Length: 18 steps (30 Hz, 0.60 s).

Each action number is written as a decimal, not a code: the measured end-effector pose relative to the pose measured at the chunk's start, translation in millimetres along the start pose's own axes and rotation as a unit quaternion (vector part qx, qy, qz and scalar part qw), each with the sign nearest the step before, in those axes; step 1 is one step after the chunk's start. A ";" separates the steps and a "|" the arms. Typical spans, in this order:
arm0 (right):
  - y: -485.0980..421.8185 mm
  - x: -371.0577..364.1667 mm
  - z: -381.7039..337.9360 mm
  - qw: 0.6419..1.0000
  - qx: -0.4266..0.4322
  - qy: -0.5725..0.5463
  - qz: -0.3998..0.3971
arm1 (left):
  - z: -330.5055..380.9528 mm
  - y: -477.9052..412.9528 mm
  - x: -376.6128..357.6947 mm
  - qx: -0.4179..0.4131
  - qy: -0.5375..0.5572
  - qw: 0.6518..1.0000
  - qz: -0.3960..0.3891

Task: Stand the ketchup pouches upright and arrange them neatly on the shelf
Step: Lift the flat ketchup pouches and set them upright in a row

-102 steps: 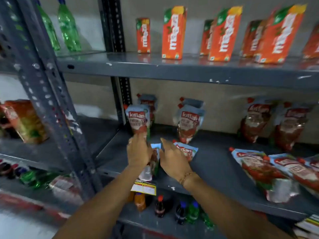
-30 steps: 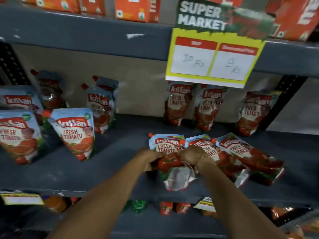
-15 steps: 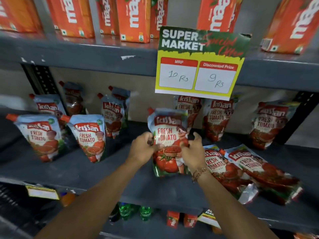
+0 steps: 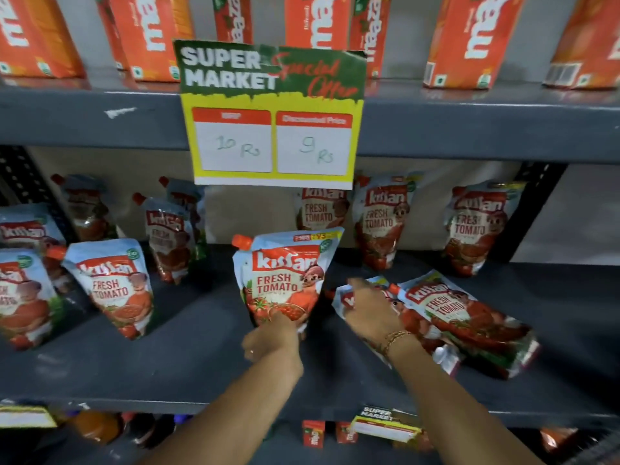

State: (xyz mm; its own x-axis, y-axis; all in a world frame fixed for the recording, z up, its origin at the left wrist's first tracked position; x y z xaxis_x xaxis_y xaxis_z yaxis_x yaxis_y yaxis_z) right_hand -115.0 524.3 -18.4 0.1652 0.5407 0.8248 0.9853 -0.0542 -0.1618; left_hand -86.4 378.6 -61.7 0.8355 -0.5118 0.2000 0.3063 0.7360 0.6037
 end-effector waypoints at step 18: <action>-8.3 47.9 85.9 0.971 -0.028 -0.123 0.203 | 15.4 92.0 -80.8 -0.335 -0.111 0.904 -0.240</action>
State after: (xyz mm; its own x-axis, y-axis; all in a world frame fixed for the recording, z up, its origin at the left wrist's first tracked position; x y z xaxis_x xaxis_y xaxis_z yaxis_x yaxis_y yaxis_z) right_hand -118.9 622.7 -24.1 0.5329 0.6482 0.5439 0.8426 -0.3469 -0.4120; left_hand -132.8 480.8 -10.5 0.4441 -0.8650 0.2334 0.8789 0.4712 0.0738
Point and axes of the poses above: each hand's wrist, its own y-axis away from the middle knuckle, its own x-axis out of the back of the hand, z = x × y, the point moved 2 cm from there along -y, towards the middle knuckle, and after that the axes turned 12 degrees about z, right-handed, at the moved point
